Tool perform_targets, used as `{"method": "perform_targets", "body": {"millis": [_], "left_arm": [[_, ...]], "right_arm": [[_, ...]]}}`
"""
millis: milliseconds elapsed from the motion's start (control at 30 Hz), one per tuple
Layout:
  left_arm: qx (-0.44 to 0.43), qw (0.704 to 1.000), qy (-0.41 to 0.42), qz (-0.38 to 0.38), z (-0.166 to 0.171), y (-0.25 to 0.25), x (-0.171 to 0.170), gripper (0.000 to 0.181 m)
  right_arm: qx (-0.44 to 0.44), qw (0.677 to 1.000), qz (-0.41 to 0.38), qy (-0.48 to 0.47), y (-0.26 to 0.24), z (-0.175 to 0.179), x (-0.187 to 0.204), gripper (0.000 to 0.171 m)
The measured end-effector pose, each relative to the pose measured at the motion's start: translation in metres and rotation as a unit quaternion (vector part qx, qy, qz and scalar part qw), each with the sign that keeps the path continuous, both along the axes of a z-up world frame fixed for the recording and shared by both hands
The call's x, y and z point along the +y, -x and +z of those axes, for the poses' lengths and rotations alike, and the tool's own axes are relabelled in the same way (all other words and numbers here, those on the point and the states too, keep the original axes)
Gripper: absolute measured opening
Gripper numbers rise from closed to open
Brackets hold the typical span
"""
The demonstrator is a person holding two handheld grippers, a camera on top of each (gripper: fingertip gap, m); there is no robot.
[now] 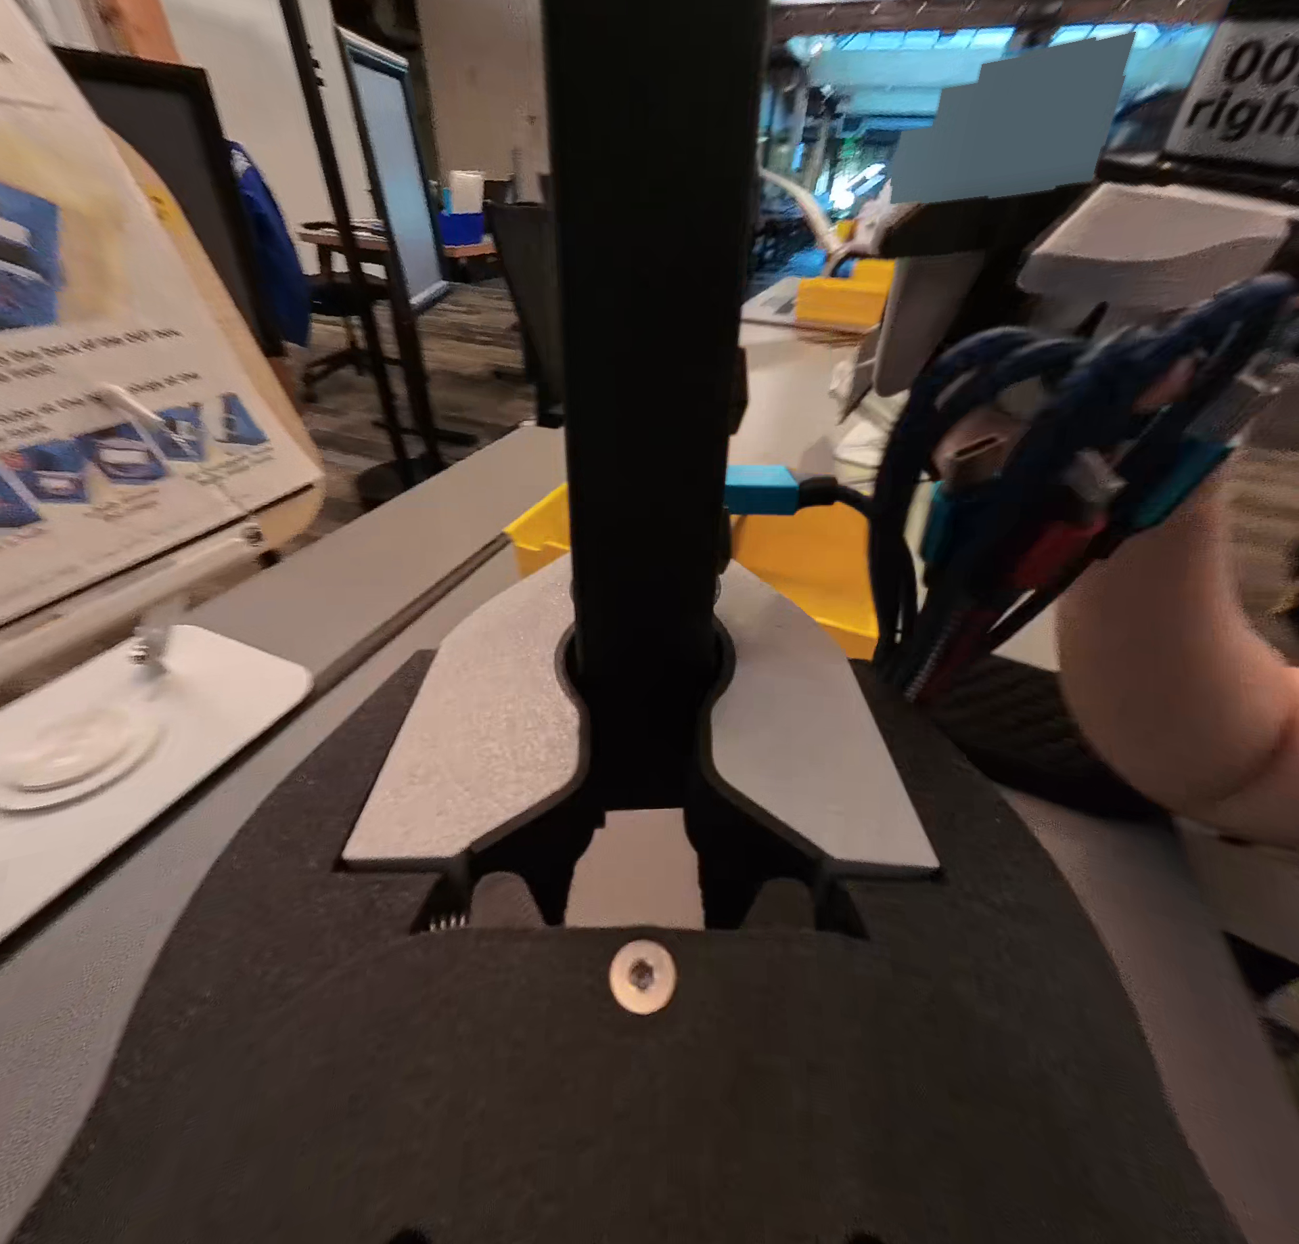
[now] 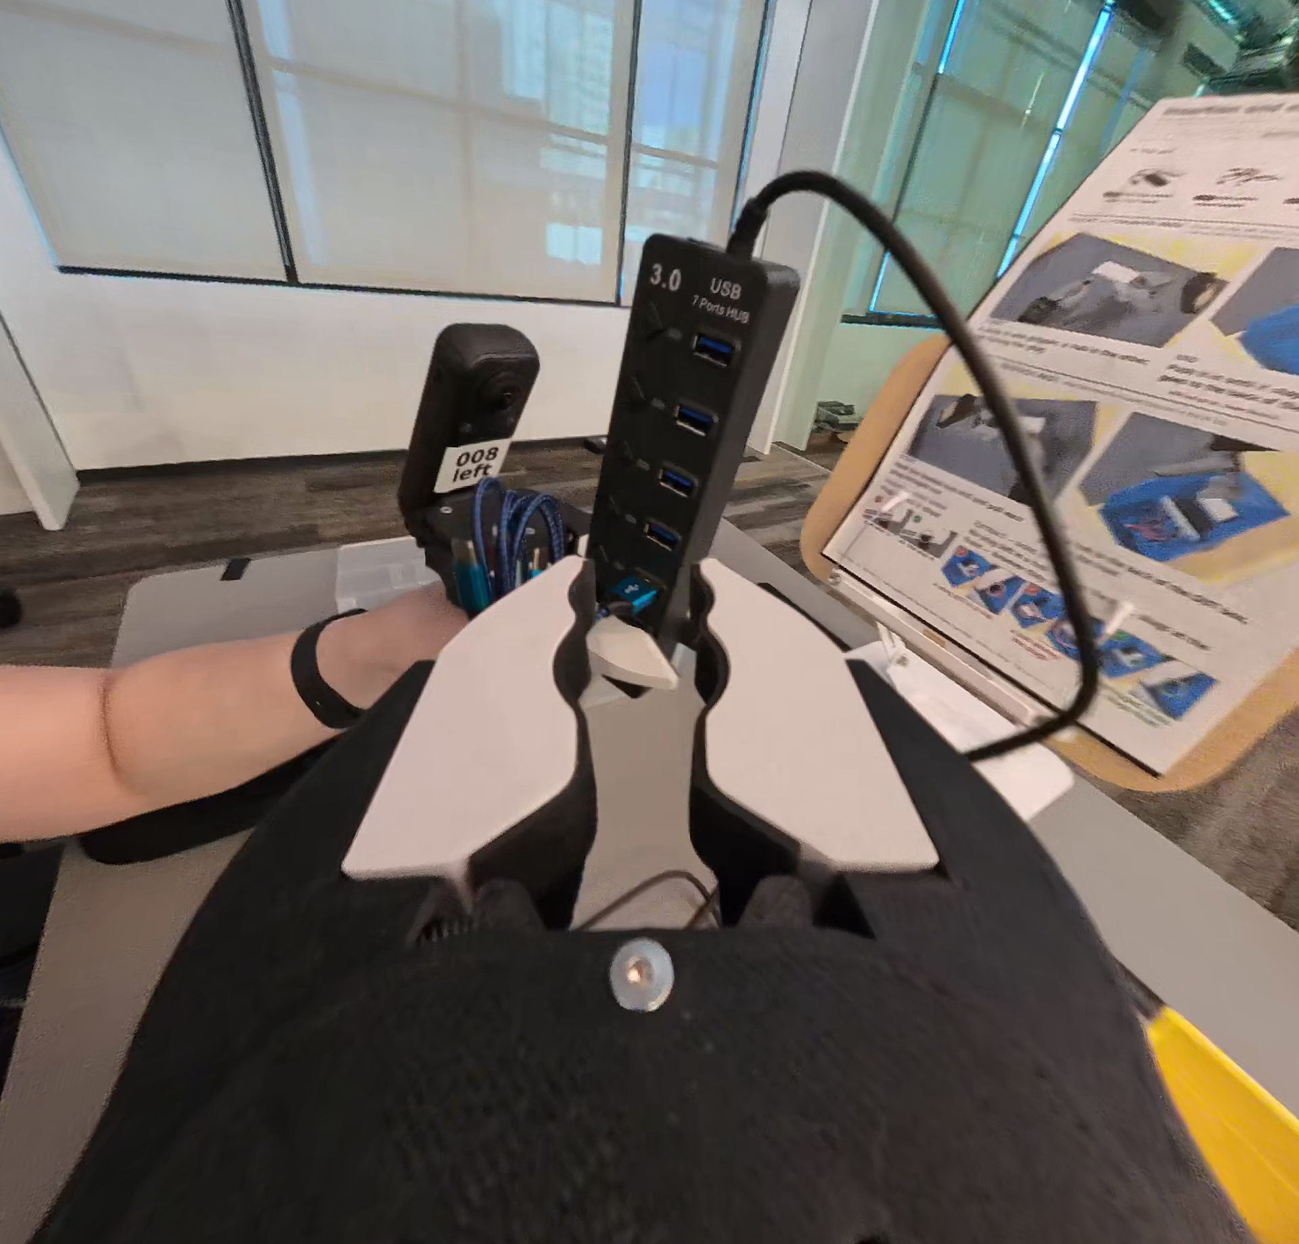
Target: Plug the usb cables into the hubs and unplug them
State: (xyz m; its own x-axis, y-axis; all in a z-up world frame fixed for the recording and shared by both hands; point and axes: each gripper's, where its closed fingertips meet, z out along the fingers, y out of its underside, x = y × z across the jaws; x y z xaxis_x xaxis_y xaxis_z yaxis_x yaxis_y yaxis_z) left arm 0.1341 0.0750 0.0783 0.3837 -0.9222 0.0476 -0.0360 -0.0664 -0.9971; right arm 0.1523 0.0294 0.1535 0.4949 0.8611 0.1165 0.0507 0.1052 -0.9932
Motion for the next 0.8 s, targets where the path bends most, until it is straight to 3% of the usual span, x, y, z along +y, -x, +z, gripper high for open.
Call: {"method": "perform_targets", "body": {"millis": [167,500,667,800], "left_arm": [[-0.054,0.991,0.05,-0.111,0.006,-0.014,-0.026,0.025],[-0.033,0.982,0.029,-0.184,0.011,-0.027,-0.06,0.025],[-0.034,0.977,0.028,-0.21,0.018,-0.024,-0.07,0.025],[-0.02,0.972,0.02,-0.233,0.018,-0.027,-0.081,0.025]], "right_arm": [[-0.004,0.999,0.033,0.043,-0.011,0.001,-0.009,0.033],[0.034,0.983,0.172,0.062,0.015,0.042,-0.009,0.042],[0.01,0.99,0.122,0.065,0.023,0.036,0.002,0.047],[-0.009,0.984,0.154,0.089,0.037,0.027,-0.009,0.048]]}}
